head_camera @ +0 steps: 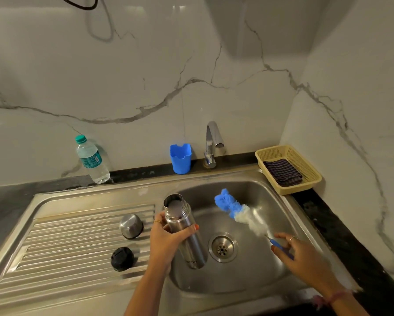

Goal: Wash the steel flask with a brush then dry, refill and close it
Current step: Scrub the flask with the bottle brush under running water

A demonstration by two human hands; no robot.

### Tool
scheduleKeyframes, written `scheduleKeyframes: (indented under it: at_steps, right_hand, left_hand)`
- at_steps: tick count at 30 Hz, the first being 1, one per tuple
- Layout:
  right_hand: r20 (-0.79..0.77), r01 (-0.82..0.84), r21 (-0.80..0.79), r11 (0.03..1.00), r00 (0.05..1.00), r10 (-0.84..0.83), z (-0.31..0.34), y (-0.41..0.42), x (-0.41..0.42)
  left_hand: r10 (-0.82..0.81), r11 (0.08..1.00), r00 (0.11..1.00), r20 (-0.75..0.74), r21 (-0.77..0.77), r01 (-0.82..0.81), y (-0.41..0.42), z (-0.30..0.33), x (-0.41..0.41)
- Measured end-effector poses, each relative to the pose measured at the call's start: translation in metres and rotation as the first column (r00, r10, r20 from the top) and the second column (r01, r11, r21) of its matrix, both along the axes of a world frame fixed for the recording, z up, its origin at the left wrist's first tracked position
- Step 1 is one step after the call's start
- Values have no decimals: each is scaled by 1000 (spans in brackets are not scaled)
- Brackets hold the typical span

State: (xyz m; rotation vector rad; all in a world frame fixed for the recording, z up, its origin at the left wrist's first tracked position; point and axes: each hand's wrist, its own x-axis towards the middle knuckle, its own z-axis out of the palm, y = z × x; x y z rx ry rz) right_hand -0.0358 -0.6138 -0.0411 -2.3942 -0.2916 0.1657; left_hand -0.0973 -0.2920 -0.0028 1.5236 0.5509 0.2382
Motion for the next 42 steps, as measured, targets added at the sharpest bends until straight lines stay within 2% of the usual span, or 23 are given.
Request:
scheduleKeyframes:
  at_steps: [4, 7, 12, 14, 16, 19, 21, 25, 30, 33, 37, 42]
  right_hand:
    - [81, -45, -178, 983, 995, 60, -10, -8, -1]
    - [137, -56, -254, 965, 986, 93, -17, -15, 1]
    - [92, -67, -268, 961, 991, 95, -18, -23, 4]
    - [107, -55, -368, 928, 989, 101, -21, -26, 6]
    - [186, -15, -444, 896, 977, 109, -25, -28, 7]
    - [340, -14, -428, 904, 924, 175, -15, -26, 5]
    - [390, -6, -369, 929, 906, 161, -7, -24, 2]
    - [376, -25, -102, 994, 925, 62, 4, -21, 2]
    - [307, 11, 101, 995, 951, -41, 16, -12, -1]
    - [283, 32, 94, 995, 957, -57, 21, -6, -1]
    - [334, -15, 17, 1000, 942, 8, 22, 0, -2]
    - [319, 30, -10, 999, 947, -25, 19, 1, -3]
  left_hand:
    - [17, 1000, 1000, 0, -9, -17, -8, -1, 1]
    - [25, 1000, 1000, -4, -10, -25, -12, -2, 2]
    - [40, 999, 999, -13, -12, -40, -14, -6, 3]
    - [33, 999, 999, -15, -7, -33, -15, -6, 3]
    - [33, 999, 999, -15, -2, -33, -15, -8, 3]
    - [38, 999, 999, -18, -5, -38, -15, -10, 3]
    - [42, 999, 999, -19, -10, -42, -15, -12, 4]
    - [40, 999, 999, -13, -11, -40, -15, -14, 3]
    - [37, 999, 999, -19, -9, -37, -15, -15, 2]
    - [41, 999, 999, -20, -18, -41, -15, -16, 1]
    - [41, 999, 999, -23, -19, -42, -14, -17, 0]
    - [42, 999, 999, -22, -24, -42, -14, -18, -2]
